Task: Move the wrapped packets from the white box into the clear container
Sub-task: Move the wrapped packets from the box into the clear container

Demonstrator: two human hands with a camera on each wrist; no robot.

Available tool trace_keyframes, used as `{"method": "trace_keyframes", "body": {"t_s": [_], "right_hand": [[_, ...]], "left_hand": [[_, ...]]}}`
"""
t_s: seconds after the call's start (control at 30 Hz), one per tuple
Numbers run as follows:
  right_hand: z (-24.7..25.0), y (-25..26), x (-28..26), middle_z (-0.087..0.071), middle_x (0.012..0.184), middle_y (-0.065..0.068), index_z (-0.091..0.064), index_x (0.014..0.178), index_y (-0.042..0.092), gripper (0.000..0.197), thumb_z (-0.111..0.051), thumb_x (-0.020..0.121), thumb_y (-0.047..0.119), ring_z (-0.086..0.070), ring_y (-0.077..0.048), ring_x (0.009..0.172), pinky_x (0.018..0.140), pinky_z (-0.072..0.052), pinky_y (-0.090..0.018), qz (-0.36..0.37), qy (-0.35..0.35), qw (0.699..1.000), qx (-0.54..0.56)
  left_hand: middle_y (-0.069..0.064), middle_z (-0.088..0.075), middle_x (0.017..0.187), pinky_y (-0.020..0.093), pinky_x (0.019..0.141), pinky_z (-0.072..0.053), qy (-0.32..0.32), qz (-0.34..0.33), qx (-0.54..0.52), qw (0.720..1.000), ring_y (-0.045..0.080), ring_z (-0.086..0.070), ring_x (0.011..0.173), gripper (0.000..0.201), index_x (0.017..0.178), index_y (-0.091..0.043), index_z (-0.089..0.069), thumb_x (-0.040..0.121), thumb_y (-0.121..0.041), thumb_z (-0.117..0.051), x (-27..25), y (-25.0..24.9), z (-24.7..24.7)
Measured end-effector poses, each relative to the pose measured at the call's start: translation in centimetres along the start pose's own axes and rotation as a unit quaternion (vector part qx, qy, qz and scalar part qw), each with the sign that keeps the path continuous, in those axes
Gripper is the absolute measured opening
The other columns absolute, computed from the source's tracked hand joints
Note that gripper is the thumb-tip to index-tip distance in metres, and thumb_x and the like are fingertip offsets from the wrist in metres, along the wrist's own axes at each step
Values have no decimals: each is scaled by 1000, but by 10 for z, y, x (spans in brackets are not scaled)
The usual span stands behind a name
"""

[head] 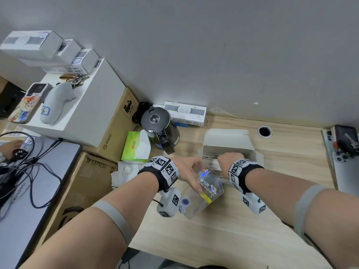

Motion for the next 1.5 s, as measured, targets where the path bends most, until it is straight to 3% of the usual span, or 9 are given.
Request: {"method": "trace_keyframes", "body": {"t_s": [0.23, 0.4, 0.73, 0.83, 1.0, 1.2, 1.3, 1.4, 1.5], "right_hand": [[3, -4, -1, -68, 94, -3, -67, 102, 15, 21, -67, 82, 14, -63, -25, 82, 69, -53, -32, 7, 16, 1000, 4], [-2, -6, -5, -57, 71, 2, -65, 99, 13, 18, -64, 82, 8, -63, -22, 73, 66, -54, -30, 18, 34, 999, -9], [5, -18, -1, -61, 68, -5, -65, 79, 7, 8, -71, 74, 9, -58, -26, 58, 64, -53, -31, 12, 49, 999, -6], [17, -28, -18, -60, 72, -6, -62, 90, 3, 10, -65, 84, 10, -47, -21, 51, 51, -40, -22, 16, 20, 1000, 12], [30, -44, -37, -63, 129, -18, -59, 111, 1, 23, -57, 96, 17, -45, -19, 72, 46, -26, -22, 50, 16, 999, 4], [47, -80, -79, -60, 116, -10, -43, 133, 4, 44, -54, 96, 25, -56, -24, 85, 66, -43, -28, 37, -9, 997, 69], [56, -97, -102, -59, 102, -4, -37, 140, 9, 49, -53, 97, 26, -52, -17, 66, 53, -37, -25, 36, -9, 993, 113], [61, -112, -120, -65, 105, -4, -30, 147, 19, 59, -53, 93, 28, -55, -13, 61, 54, -42, -25, 39, 8, 990, 137], [62, -113, -132, -65, 76, 3, -34, 142, 26, 57, -53, 89, 30, -57, -14, 63, 60, -46, -25, 39, 35, 992, 118]], "left_hand": [[-8, -58, 124, 25, 79, -48, -20, -1, -14, 1000, 4, -59, 88, 82, 130, -30, -51, 62, -33, -96, -5, -1, -5], [-10, -55, 130, 25, 79, -49, -36, 0, -5, 999, 10, -61, 98, 83, 131, -31, -50, 61, -36, -95, -4, 0, -10], [-10, -53, 130, 28, 86, -49, -51, 9, 7, 999, 12, -59, 100, 79, 132, -29, -50, 66, -34, -94, -3, -6, -16], [-12, -52, 123, 28, 86, -47, -50, 20, 30, 998, 14, -59, 101, 77, 130, -30, -49, 67, -36, -93, -5, -11, -13], [-8, -61, 119, 41, 99, -55, -52, 45, 62, 996, 18, -65, 107, 80, 118, -38, -49, 53, -48, -95, -7, -23, -8], [-6, -63, 117, 38, 96, -55, -60, 37, 84, 994, 18, -64, 104, 81, 123, -33, -50, 58, -44, -96, -15, -44, -2], [-10, -60, 112, 30, 85, -51, -73, 24, 95, 993, 16, -60, 101, 84, 130, -28, -49, 62, -42, -95, -18, -56, 0], [-9, -64, 119, 36, 95, -54, -90, 29, 104, 990, 18, -63, 107, 105, 136, -25, -48, 47, -53, -95, -20, -70, 1], [-9, -65, 123, 42, 98, -55, -103, 26, 97, 990, 18, -64, 109, 114, 137, -25, -47, 39, -58, -93, -17, -76, 1]]}}
Point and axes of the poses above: each hand's wrist, its own x-axis towards the middle knuckle, its own z-axis out of the back of the hand, y = z × x, the point moved 2 cm from there along x, towards the middle knuckle
